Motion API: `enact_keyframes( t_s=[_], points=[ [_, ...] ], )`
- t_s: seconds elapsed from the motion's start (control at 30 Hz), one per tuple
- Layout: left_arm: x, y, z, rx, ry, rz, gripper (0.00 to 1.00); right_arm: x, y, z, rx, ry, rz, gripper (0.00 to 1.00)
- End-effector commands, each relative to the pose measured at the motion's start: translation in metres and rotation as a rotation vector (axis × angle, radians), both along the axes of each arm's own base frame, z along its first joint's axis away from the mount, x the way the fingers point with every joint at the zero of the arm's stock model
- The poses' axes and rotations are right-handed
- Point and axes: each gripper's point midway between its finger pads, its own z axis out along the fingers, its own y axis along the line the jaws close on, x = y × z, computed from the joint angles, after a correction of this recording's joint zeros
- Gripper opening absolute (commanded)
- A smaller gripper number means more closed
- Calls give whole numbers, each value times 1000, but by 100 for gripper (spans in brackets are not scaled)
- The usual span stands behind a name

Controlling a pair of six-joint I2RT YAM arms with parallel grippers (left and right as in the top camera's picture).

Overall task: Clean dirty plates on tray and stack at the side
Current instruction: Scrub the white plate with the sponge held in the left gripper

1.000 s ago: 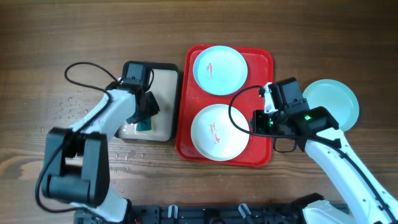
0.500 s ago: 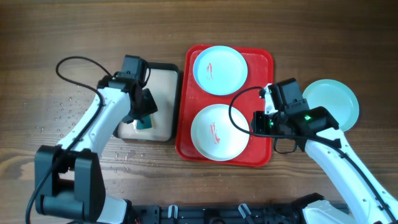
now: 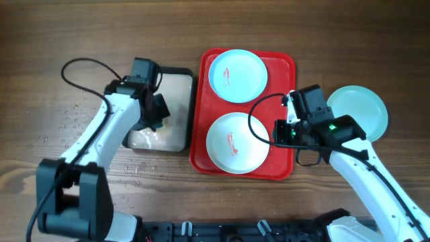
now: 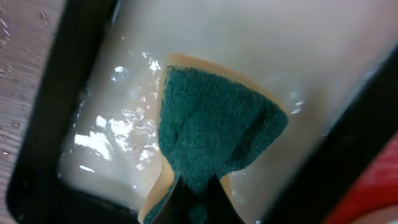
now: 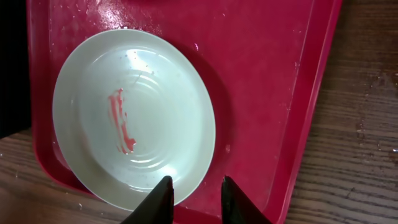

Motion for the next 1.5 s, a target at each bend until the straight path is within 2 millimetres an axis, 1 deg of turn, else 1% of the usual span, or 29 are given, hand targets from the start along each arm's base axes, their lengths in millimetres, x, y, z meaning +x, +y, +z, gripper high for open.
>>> enact_keyframes(
  t_s=[0.0, 0.1, 0.17, 0.2, 0.23, 0.3, 0.33, 0.43, 0.5, 0.53, 0.57, 0.6, 0.67, 0.73, 0.83, 0.87, 0.9, 0.93, 0.97, 1.0, 1.03, 1.1, 1.17, 1.23, 1.27, 1.33, 1.37, 1.43, 1.47],
  points=[
    [0, -1, 17, -14, -26, -13, 4, 3, -4, 5, -14, -16, -23, 26],
    [-5, 0, 16, -10, -4, -13, 4, 3, -5, 5, -18, -14, -23, 26],
    [-7, 0, 18, -11, 3, -16, 4, 4, -17, 3, -72, -13, -78, 26],
    [-7, -2, 20, -16, 8, -18, 4, 3, -29, 1, -111, 1, -171, 27],
    [-8, -3, 24, -19, 13, -21, 4, 4, -34, 0, -118, 5, -204, 26],
    [-7, -9, 32, -21, 13, -39, 4, 9, -40, 1, -115, -7, -209, 27],
    [-7, -23, 35, -47, 5, -76, 4, 11, -36, 3, -100, -22, -145, 27],
    [-10, -72, 37, -136, -14, -195, 4, 15, -5, 10, 24, -69, 55, 26],
    [-15, -100, 38, -183, -25, -233, 4, 18, 4, 11, 72, -75, 75, 26],
    [-19, -111, 37, -197, -22, -216, 4, 19, 6, 3, 75, -46, 78, 26],
    [-21, -116, 37, -203, -19, -203, 4, 18, 6, -4, 69, -21, 78, 26],
    [-24, -126, 37, -216, -20, -188, 4, 17, 6, -23, 51, 45, 79, 26],
    [-26, -134, 37, -223, -29, -206, 4, 19, 5, -43, 33, 96, 83, 26],
    [-28, -139, 36, -228, -29, -204, 4, 24, 9, -70, 29, 150, 85, 29],
    [-25, -142, 32, -237, -35, -203, 4, 26, 13, -96, 38, 203, 88, 27],
    [-25, -150, 30, -271, -28, -213, 4, 26, 13, -101, 37, 214, 82, 23],
    [-26, -157, 28, -308, -18, -223, 4, 27, 13, -103, 38, 219, 58, 13],
    [-27, -164, 24, -349, -4, -226, 4, 30, 12, -104, 42, 220, 25, 11],
    [-28, -167, 17, -351, 10, -211, 4, 32, 13, -104, 45, 213, 15, 9],
    [-30, -168, 8, -348, 27, -199, 4, 33, 9, -105, 29, 216, -22, 4],
    [-32, -173, -1, -350, 41, -200, 4, 34, 3, -107, 4, 230, -98, 4],
    [-34, -189, -12, -359, 44, -239, 4, 35, 4, -106, 7, 225, -96, 4],
    [-39, -212, -24, -368, 35, -301, 4, 34, 3, -106, 5, 229, -95, 4],
    [-43, -237, -43, -352, 15, -365, 4, 32, 3, -107, 3, 237, -95, 4],
    [-40, -238, -57, -300, -3, -352, 4, 30, 2, -107, 1, 243, -95, 4],
    [-34, -219, -82, -196, 3, -202, 4, 28, 2, -107, -5, 247, -80, 4],
    [-34, -212, -89, -176, 22, -179, 4, 28, 1, -107, -7, 249, -72, 5],
    [-34, -183, -92, -96, 58, -128, 4, 25, 1, -108, -12, 260, -71, 5],
    [-32, -155, -92, -3, 69, -84, 4, 25, 1, -108, -12, 261, -71, 5]
  ],
)
